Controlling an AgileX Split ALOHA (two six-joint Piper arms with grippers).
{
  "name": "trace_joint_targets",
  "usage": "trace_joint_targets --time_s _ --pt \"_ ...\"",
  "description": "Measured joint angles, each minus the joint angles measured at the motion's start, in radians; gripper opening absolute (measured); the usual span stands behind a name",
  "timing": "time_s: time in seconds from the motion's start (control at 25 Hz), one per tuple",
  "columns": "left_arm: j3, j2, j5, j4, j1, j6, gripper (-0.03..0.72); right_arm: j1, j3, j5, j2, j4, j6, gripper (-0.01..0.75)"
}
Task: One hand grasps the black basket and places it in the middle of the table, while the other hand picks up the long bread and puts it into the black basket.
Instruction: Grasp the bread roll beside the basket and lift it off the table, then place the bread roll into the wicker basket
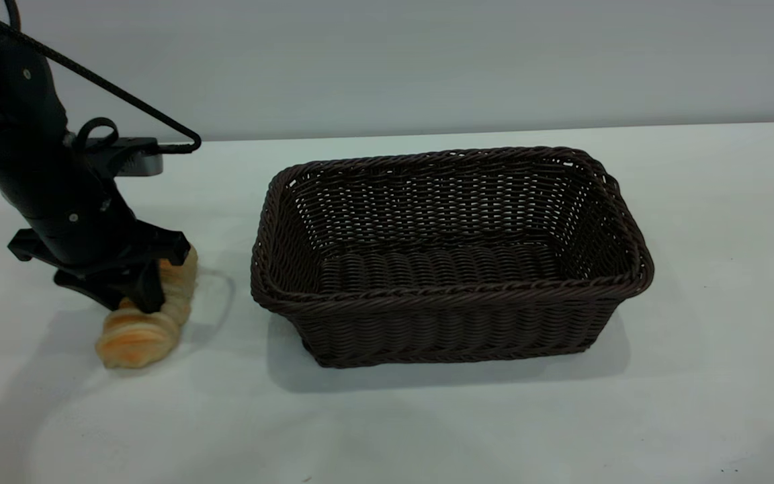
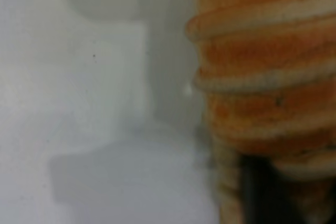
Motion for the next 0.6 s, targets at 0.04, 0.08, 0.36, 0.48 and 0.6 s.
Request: trace_joint_targets --time_s 0.04,0.08,0.36,0.48,0.6 --pt "0.000 -0.004 0.000 0.001 0.000 0.000 0.123 0.000 0.060 0.000 -0.051 -0.018 0.002 0.473" --pt "0.000 -0.013 0.002 0.001 0.000 0.000 0.096 0.000 0.119 0.000 -0.094 -0.036 0.005 0.473" --pt "-0.056 -0.213 0.147 0.013 -0.004 0.001 0.087 0.000 0.474 -0.076 -0.448 -0.125 0.051 0.473" --pt "-0.121 -0.308 0.212 0.013 -0.028 0.001 0.087 0.000 0.550 -0.104 -0.563 -0.131 0.059 0.473" --pt "-0.181 -0.349 0.252 0.013 -0.097 0.001 0.087 0.000 0.566 -0.106 -0.635 -0.160 0.100 0.473"
